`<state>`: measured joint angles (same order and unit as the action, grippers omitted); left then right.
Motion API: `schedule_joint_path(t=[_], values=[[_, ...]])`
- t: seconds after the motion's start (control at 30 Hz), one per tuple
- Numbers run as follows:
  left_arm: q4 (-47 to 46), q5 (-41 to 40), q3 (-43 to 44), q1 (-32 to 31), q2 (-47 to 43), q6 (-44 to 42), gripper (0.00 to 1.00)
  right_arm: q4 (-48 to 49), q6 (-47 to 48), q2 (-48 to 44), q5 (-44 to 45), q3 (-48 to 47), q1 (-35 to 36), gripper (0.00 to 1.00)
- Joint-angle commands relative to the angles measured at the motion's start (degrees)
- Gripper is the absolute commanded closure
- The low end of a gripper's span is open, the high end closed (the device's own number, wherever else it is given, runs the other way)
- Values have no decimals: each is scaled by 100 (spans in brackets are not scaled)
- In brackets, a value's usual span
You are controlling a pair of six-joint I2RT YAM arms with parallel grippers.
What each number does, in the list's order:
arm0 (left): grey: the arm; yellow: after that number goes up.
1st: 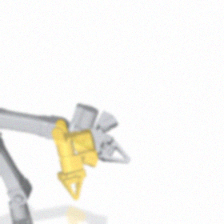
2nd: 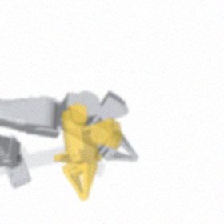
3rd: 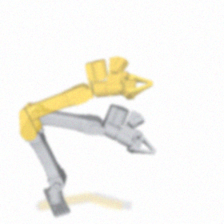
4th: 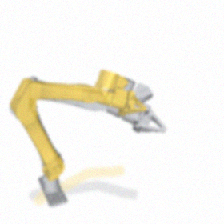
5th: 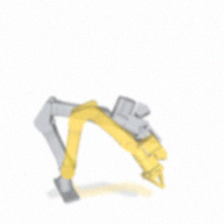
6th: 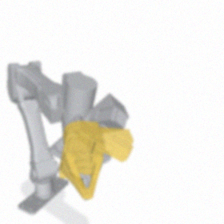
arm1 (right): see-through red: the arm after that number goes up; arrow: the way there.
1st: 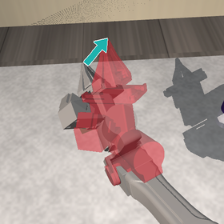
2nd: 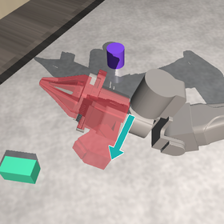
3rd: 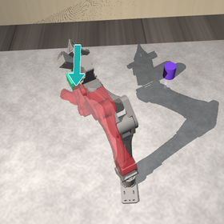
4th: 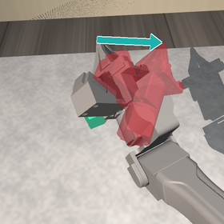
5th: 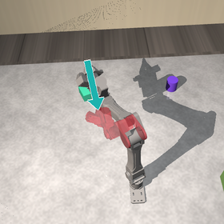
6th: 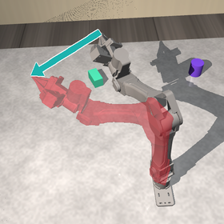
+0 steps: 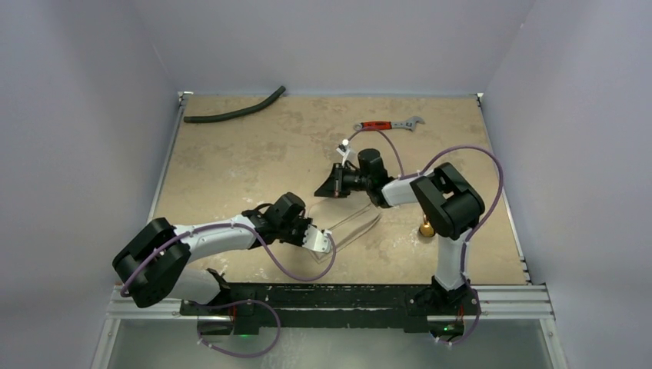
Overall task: Fold the napkin into a case and place the utensils inside
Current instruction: Smooth out the 2/3-rectangle-folded napkin at the center of the board.
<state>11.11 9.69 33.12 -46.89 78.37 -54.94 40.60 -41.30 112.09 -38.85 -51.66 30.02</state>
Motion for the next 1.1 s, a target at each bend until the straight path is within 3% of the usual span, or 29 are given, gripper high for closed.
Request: schedule_joint_path(t=[0.0, 0.33, 0.53, 0.83, 1.07], values=[[150, -18, -245, 19, 215, -248, 100, 571, -138, 3, -464, -247, 425, 100], [222, -101, -226, 15, 104, -205, 100, 612, -120, 836, -825, -288, 747, 100], [412, 62, 46, 15, -137, -175, 98, 1147, -427, 1392, -801, -200, 733, 100], [724, 164, 178, -21, -352, -192, 93, 988, -477, 584, -795, -287, 725, 100], [571, 238, 638, -14, -585, 336, 92, -437, 383, -284, -720, -790, 209, 87]])
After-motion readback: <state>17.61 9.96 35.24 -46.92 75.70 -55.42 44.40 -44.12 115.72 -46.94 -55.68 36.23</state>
